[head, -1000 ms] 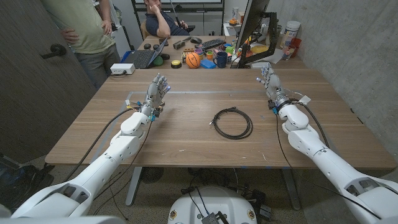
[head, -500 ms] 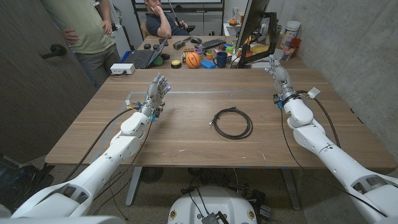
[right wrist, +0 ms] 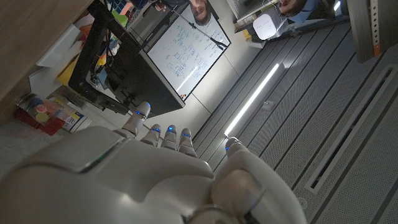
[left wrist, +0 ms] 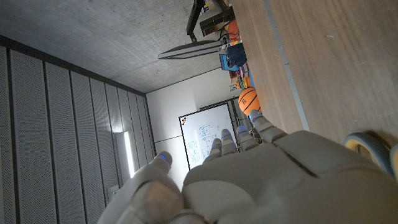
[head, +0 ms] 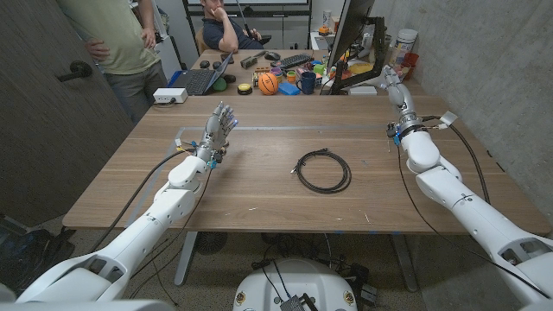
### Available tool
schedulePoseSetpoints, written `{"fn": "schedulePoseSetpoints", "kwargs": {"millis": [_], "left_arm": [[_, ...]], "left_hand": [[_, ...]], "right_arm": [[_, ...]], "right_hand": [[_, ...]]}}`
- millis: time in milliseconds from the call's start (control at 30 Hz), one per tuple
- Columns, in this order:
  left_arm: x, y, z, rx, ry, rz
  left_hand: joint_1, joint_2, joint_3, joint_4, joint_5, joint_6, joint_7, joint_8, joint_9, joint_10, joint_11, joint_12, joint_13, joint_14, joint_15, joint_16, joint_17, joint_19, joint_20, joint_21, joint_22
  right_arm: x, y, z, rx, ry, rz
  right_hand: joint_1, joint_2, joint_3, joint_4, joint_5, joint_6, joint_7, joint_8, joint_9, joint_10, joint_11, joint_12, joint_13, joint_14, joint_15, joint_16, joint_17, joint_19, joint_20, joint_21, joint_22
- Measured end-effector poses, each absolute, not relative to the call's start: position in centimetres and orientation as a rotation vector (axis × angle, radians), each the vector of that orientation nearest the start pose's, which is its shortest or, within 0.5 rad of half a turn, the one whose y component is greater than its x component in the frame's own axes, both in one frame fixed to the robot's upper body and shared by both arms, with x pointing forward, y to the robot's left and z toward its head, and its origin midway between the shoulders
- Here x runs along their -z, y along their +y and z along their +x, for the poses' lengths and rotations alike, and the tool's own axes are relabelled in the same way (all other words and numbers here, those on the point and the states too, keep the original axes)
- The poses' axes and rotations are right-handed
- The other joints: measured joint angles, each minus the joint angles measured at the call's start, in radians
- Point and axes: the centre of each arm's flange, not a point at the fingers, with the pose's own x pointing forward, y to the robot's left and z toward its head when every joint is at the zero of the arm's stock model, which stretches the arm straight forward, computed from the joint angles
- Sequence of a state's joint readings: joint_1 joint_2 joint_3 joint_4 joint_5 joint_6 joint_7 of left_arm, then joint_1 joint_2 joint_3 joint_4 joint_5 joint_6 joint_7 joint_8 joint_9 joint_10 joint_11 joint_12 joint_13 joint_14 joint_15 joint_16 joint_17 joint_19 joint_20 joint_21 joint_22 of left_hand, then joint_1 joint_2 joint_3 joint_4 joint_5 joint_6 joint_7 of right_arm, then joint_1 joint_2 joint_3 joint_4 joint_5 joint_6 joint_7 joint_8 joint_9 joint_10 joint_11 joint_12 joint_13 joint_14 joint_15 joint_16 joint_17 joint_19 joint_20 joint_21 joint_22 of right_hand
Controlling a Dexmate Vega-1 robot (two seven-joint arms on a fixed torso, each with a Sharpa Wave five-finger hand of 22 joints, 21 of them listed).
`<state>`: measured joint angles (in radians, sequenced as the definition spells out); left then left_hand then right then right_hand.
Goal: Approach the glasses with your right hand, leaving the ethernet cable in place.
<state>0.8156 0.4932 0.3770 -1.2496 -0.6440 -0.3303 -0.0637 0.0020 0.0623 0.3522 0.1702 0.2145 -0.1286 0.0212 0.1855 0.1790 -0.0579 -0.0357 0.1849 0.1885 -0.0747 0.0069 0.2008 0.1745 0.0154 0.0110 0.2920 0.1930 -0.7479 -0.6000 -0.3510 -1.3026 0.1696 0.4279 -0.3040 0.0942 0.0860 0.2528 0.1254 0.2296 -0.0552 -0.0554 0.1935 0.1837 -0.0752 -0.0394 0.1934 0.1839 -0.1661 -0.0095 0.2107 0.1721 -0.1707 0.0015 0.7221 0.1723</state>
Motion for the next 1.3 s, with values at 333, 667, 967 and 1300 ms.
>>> {"fn": "schedulePoseSetpoints", "kwargs": {"millis": [333,667,967,1300], "left_arm": [[2.5,28.7,65.7,0.224,-0.616,-0.035],[2.8,28.5,65.4,0.219,-0.615,-0.037],[3.0,28.3,65.1,0.214,-0.615,-0.037],[3.1,28.3,64.8,0.21,-0.616,-0.039]], "left_hand": [[0.0,0.0,-0.004,-0.002,0.0,0.0,0.0,0.0,0.0,0.0,0.0,0.0,0.0,0.0,0.0,0.0,0.0,0.0,0.0,0.0,0.0],[0.0,0.0,-0.007,0.001,0.004,0.0,0.0,0.0,0.0,0.0,0.0,0.0,0.0,0.0,0.0,0.0,0.0,0.0,0.0,-0.004,0.0],[0.0,0.0,-0.007,0.001,0.004,0.0,0.0,0.0,0.0,0.0,0.0,0.0,0.0,0.0,0.0,0.0,0.0,0.0,0.0,-0.004,0.0],[0.0,0.0,-0.015,0.001,0.004,0.0,0.0,0.0,0.0,0.0,0.0,0.0,0.0,0.0,0.0,0.0,0.0,0.006,0.006,-0.008,0.0]], "right_arm": [[-7.5,-34.5,62.3,0.276,-0.899,-0.515],[-8.1,-35.4,62.5,0.417,-0.876,-0.633],[-8.7,-35.8,62.5,0.534,-0.855,-0.748],[-9.8,-36.1,62.9,0.667,-0.808,-0.902]], "right_hand": [[0.011,-0.011,-0.005,-0.014,0.001,-0.006,-0.001,0.0,0.0,0.0,0.0,0.0,0.0,-0.005,-0.005,-0.007,0.0,-0.002,0.009,-0.013,0.0],[0.021,-0.021,-0.014,-0.022,0.001,-0.006,-0.001,0.0,0.0,-0.006,-0.006,0.0,0.0,-0.005,-0.005,-0.008,0.0,-0.002,0.009,-0.032,0.0],[0.036,-0.036,-0.02,-0.035,0.009,-0.013,-0.009,0.0,0.0,-0.002,-0.014,0.0,0.0,-0.002,-0.02,-0.007,0.0,-0.004,0.026,-0.046,0.0],[0.045,-0.035,-0.024,-0.04,0.014,-0.033,0.011,-0.009,0.0,-0.015,-0.02,-0.008,0.0,-0.004,-0.021,-0.011,0.0,-0.001,0.012,-0.062,0.0]]}}
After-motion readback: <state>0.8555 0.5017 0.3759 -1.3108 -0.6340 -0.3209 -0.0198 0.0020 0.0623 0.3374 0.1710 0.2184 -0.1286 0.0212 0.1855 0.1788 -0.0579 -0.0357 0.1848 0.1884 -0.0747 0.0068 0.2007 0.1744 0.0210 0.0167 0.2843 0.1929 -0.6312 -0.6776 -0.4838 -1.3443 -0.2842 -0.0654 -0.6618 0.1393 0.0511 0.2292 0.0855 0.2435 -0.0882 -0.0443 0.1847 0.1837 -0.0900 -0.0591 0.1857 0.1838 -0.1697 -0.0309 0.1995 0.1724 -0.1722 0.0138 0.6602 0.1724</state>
